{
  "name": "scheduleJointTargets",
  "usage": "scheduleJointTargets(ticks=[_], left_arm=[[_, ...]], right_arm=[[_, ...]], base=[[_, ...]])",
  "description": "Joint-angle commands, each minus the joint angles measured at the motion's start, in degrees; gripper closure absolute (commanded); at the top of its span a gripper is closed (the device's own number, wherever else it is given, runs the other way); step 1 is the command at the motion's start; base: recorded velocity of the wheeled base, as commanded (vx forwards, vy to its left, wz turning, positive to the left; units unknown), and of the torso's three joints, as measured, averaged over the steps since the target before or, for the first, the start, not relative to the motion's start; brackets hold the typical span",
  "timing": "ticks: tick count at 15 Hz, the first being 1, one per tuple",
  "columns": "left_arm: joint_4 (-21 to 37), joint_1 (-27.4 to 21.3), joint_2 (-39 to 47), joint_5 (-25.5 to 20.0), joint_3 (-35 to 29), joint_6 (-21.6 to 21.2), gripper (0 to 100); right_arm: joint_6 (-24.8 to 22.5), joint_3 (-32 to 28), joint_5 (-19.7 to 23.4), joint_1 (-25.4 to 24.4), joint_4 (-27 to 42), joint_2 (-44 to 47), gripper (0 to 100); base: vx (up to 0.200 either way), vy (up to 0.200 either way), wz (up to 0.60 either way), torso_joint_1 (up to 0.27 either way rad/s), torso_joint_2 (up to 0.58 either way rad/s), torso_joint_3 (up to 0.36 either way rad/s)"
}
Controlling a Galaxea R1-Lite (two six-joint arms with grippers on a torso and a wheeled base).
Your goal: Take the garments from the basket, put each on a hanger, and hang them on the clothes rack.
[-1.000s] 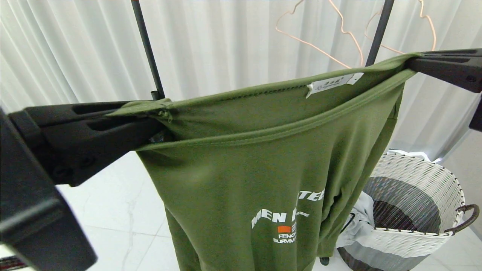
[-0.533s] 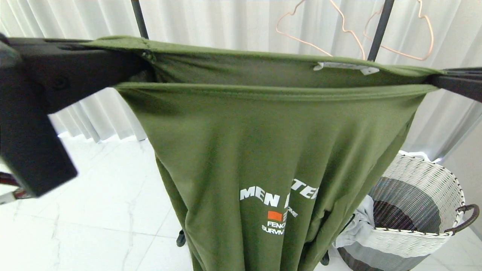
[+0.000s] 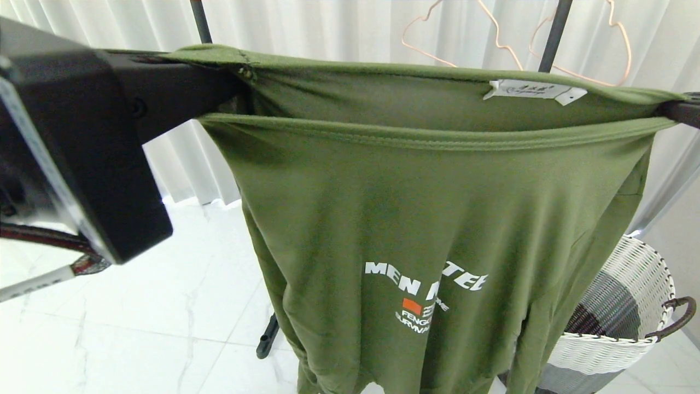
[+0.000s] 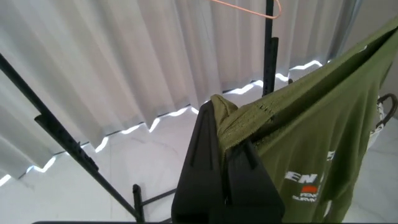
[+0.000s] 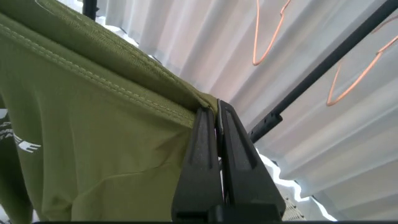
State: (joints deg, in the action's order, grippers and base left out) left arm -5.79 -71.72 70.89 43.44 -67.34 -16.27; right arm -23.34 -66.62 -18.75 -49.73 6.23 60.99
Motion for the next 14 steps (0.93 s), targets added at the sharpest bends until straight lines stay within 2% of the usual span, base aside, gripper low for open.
scheduleJointTargets(ticks=[1, 4, 5, 9, 14], left_arm=[[-0.01, 0.00, 0.13, 0.51, -0.25, 0.01, 100], [-0.01, 0.00, -0.14, 1.21, -0.33, 0.01, 100], [-0.01, 0.17, -0.14, 1.39, -0.42, 0.01, 100], [-0.01, 4.04, -0.05, 7.28, -0.25, 0.01, 100], [-0.01, 4.66, 0.04, 8.60, 0.02, 0.01, 100]], right_arm=[[-0.03, 0.00, 0.03, -0.02, 0.01, -0.08, 100], [-0.30, 0.09, -1.38, -0.11, 0.27, -0.26, 100], [-0.30, 0.35, -1.29, -0.55, 0.27, -0.78, 0], [-0.21, 6.06, -1.11, -8.72, 0.45, -6.76, 0], [-0.30, 6.33, -0.59, -11.18, 0.36, -6.94, 0]], base=[[0.000, 0.000, 0.00, 0.000, 0.00, 0.000], [0.000, 0.000, 0.00, 0.000, 0.00, 0.000], [0.000, 0.000, 0.00, 0.000, 0.00, 0.000], [0.000, 0.000, 0.00, 0.000, 0.00, 0.000], [0.000, 0.000, 0.00, 0.000, 0.00, 0.000]])
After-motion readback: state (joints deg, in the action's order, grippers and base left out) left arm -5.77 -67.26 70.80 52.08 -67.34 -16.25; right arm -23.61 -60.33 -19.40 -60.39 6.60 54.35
